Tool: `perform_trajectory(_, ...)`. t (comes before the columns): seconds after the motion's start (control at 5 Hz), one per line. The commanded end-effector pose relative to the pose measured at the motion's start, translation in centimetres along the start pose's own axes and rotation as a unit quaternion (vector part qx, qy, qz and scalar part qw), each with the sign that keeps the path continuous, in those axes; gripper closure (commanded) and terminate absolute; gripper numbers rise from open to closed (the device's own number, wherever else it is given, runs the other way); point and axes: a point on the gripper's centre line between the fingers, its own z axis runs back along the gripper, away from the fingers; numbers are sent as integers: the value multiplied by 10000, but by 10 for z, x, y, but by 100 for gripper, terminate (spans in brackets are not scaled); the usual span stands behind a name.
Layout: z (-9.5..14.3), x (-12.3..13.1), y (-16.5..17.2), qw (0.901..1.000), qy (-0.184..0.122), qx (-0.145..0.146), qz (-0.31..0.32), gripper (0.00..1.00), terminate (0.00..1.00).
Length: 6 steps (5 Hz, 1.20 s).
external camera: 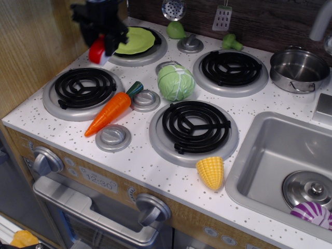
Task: Put sushi on plate
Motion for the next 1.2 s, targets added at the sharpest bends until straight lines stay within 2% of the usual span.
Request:
perform_trajectory(0.0, 19, 46, 5, 9985, -500, 202, -127, 100, 0)
perform_trajectory(0.2, 11, 68, 5, 9964, -762, 280, -233, 100, 0)
perform_trajectory(0.4, 0, 81, 9, 9954, -825, 213, -443, 100, 0)
perform_trajectory(0.6, -5, 88, 14, 9906, -1095, 175, -802, 0, 0)
perform_trajectory(0.8, -5, 88, 14, 9906, -1095, 175, -802, 0, 0)
perform_trajectory(1.0, -5, 88, 14, 9906, -1095, 175, -802, 0, 100)
